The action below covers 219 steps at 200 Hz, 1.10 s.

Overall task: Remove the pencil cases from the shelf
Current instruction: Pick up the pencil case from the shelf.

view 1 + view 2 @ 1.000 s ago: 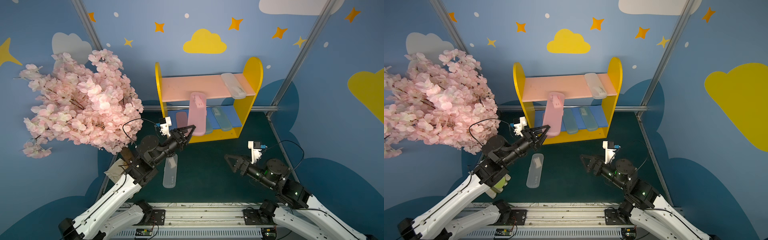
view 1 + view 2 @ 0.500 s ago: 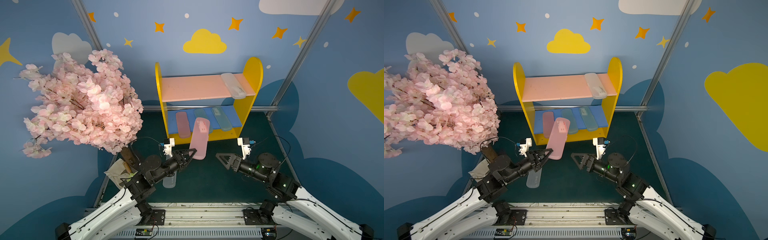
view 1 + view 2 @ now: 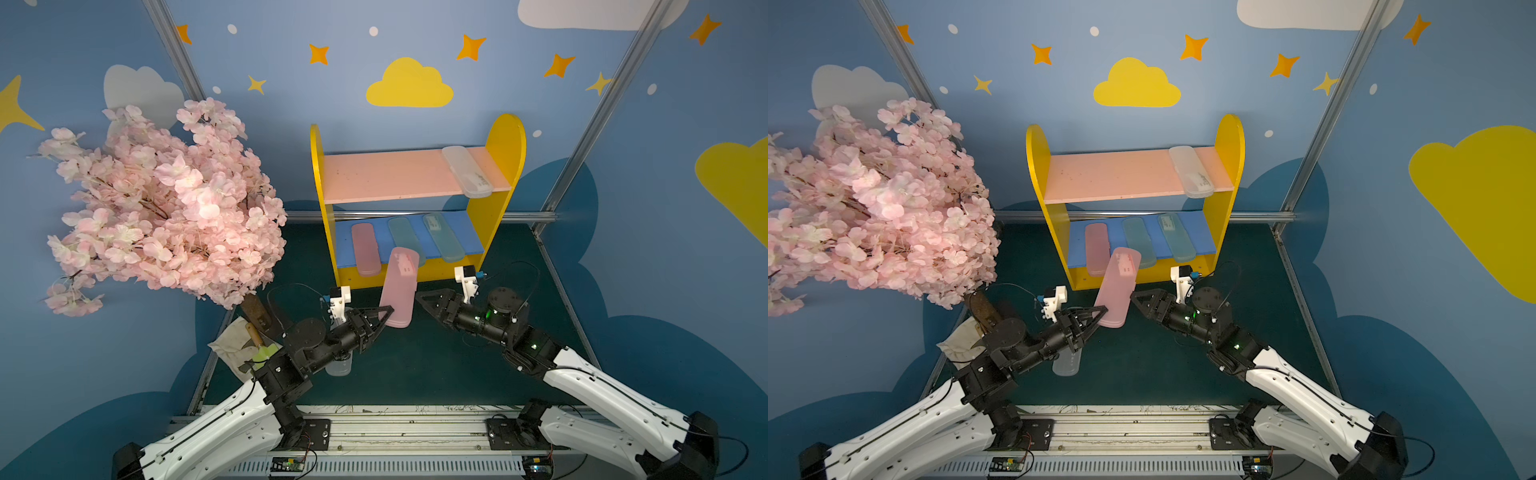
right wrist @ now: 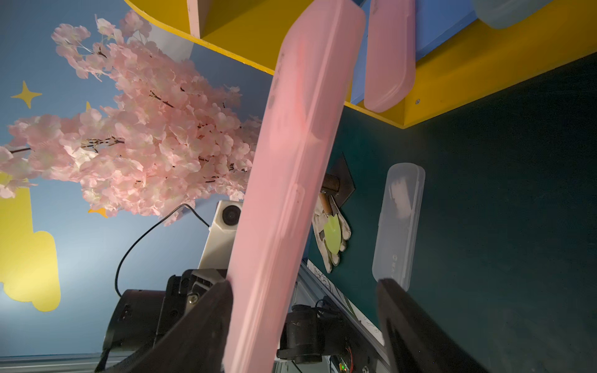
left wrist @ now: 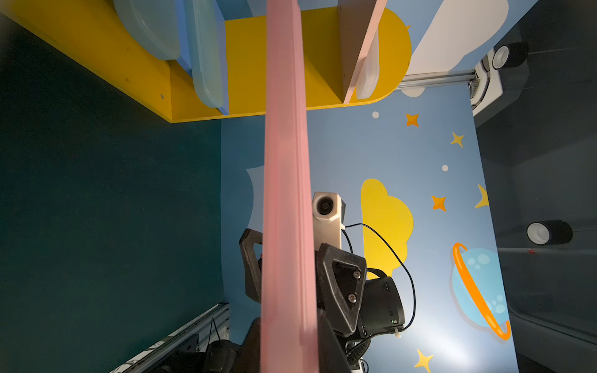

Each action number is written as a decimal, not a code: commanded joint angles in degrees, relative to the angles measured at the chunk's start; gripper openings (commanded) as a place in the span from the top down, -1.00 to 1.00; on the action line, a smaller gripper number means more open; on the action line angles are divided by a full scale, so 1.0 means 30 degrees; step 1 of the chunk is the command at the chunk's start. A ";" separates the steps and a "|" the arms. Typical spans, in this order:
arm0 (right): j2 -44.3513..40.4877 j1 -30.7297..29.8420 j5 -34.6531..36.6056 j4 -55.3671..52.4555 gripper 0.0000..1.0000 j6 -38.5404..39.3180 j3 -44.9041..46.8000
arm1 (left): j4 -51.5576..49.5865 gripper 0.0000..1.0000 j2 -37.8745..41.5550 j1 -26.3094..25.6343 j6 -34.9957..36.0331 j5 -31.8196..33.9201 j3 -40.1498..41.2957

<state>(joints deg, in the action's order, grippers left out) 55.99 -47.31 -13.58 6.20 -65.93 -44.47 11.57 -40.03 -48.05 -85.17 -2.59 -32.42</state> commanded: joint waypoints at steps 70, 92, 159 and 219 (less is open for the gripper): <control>0.2274 0.0457 -0.1553 0.3679 -0.17 -0.2092 -0.1261 | 0.1706 0.94 -0.0074 -0.0101 0.0053 -0.0217 -0.0061; 0.2713 0.0548 -0.1820 0.4454 -0.02 -0.2432 -0.1418 | 0.1903 0.94 -0.0297 -0.0135 -0.0022 -0.0390 -0.0090; 0.3311 0.0792 -0.2545 0.4756 0.62 -0.3070 -0.1848 | 0.1704 0.94 -0.0417 -0.0154 0.0051 -0.0340 -0.0032; 0.2975 0.0909 -0.2578 0.4644 0.81 -0.3149 -0.1253 | -0.0786 0.09 0.0445 -0.0152 0.0406 0.1099 -0.0159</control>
<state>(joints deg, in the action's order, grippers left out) 65.45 -45.01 -20.69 18.68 -77.08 -48.53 14.15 -40.99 -48.45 -85.43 -2.24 -32.38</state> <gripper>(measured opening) 0.237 0.364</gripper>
